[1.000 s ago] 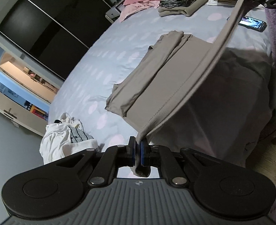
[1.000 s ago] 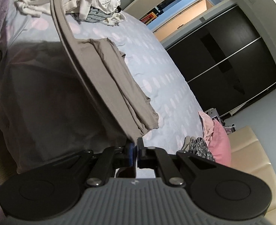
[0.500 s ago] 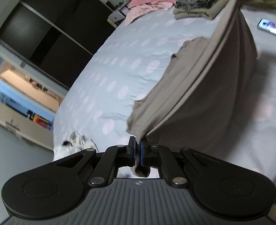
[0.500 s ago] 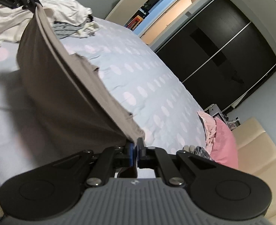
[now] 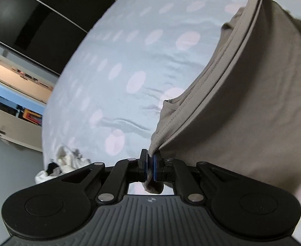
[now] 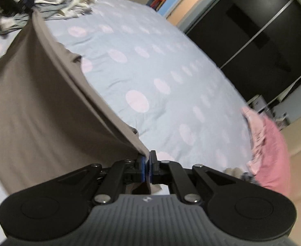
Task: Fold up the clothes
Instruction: 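Grasp the taupe shirt edge with both grippers and lift it over, then lower the shirt edge and open both grippers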
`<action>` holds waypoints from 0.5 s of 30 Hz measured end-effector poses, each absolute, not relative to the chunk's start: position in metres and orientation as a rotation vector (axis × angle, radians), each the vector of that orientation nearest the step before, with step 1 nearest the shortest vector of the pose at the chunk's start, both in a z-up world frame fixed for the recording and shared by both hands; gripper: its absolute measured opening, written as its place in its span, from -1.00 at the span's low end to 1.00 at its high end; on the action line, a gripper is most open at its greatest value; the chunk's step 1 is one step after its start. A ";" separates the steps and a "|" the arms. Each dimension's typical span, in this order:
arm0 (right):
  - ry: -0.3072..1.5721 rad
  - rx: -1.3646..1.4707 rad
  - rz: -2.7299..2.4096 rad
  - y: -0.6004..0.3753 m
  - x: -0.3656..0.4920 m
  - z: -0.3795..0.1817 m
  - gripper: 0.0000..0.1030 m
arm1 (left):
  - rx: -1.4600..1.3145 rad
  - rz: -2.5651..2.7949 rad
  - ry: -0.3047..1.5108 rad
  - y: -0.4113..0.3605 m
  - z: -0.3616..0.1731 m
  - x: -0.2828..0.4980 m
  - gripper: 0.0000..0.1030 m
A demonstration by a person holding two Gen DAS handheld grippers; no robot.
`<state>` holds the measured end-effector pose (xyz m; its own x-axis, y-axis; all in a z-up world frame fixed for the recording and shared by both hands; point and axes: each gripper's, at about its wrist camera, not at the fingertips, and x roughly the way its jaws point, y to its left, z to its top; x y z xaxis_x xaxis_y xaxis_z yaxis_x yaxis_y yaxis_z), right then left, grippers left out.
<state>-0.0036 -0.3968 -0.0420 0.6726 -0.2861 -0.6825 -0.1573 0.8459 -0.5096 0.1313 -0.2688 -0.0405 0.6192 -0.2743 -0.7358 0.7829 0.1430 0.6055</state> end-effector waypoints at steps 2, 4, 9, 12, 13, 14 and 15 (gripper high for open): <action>0.879 -0.544 -0.079 -0.408 0.017 -0.058 -0.92 | 1.189 -0.818 0.547 -0.279 -0.053 0.147 -0.94; 0.917 -0.508 -0.082 -0.418 0.035 -0.073 -0.92 | 1.178 -0.822 0.569 -0.287 -0.064 0.160 -0.94; 0.971 -0.403 -0.091 -0.439 0.059 -0.103 -0.89 | 1.111 -0.838 0.670 -0.307 -0.086 0.193 -0.85; 0.978 -0.316 -0.092 -0.453 0.069 -0.113 -0.72 | 1.074 -0.822 0.711 -0.310 -0.097 0.206 -0.72; 0.978 -0.294 -0.098 -0.456 0.071 -0.116 -0.69 | 1.050 -0.817 0.719 -0.308 -0.097 0.209 -0.64; 0.972 -0.268 -0.108 -0.460 0.071 -0.117 -0.64 | 1.025 -0.811 0.728 -0.307 -0.096 0.213 -0.62; 0.963 -0.235 -0.118 -0.465 0.072 -0.116 -0.59 | 0.999 -0.805 0.736 -0.305 -0.096 0.217 -0.60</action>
